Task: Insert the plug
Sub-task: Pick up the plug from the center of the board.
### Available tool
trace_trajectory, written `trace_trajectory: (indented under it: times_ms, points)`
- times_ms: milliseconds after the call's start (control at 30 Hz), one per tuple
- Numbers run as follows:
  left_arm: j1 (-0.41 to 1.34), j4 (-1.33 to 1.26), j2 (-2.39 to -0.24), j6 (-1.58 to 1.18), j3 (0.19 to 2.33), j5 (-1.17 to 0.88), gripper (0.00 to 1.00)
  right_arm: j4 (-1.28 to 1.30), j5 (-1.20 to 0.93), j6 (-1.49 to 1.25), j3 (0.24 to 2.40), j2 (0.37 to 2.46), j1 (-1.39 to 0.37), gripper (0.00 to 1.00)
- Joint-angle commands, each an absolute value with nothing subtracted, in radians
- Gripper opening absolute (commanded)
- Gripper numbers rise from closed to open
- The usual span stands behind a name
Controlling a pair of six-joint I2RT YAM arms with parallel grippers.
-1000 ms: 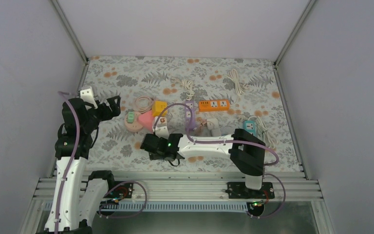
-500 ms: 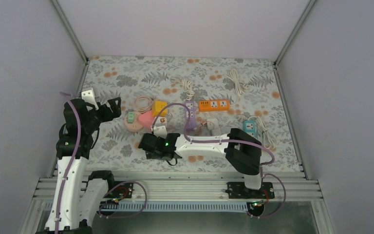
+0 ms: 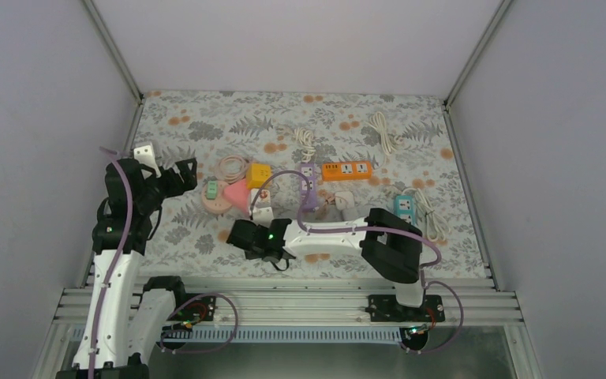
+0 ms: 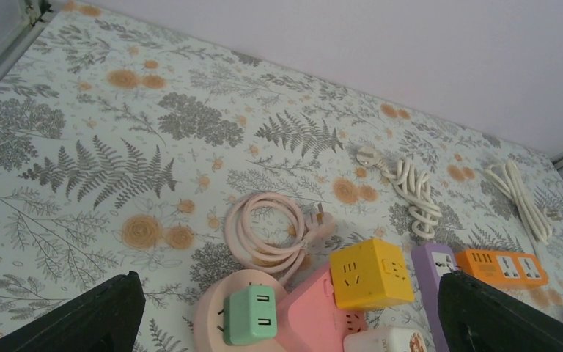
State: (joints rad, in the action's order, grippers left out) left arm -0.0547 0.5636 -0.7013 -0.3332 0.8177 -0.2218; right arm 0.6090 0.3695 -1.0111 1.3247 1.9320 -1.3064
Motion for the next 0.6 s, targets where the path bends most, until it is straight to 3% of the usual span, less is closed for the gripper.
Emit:
trace_trajectory:
  times_ms: [0,267,367,567]
  points:
    - [-0.058,0.564,-0.712,-0.346,0.816,-0.246,1.0,0.618,0.423,-1.046,1.303,1.909,-1.296,0.63]
    - [-0.058,0.551,-0.707,-0.365,0.795,-0.267,1.0,0.613,0.455,-1.041,1.282,1.875,-1.285,0.57]
    - [-0.058,0.548,-0.709,-0.363,0.796,-0.286,1.0,0.597,0.457,-1.042,1.262,1.849,-1.273,0.48]
    - [-0.057,0.497,-0.72,-0.386,0.791,-0.383,1.0,0.468,0.426,-0.955,1.165,1.652,-1.245,0.43]
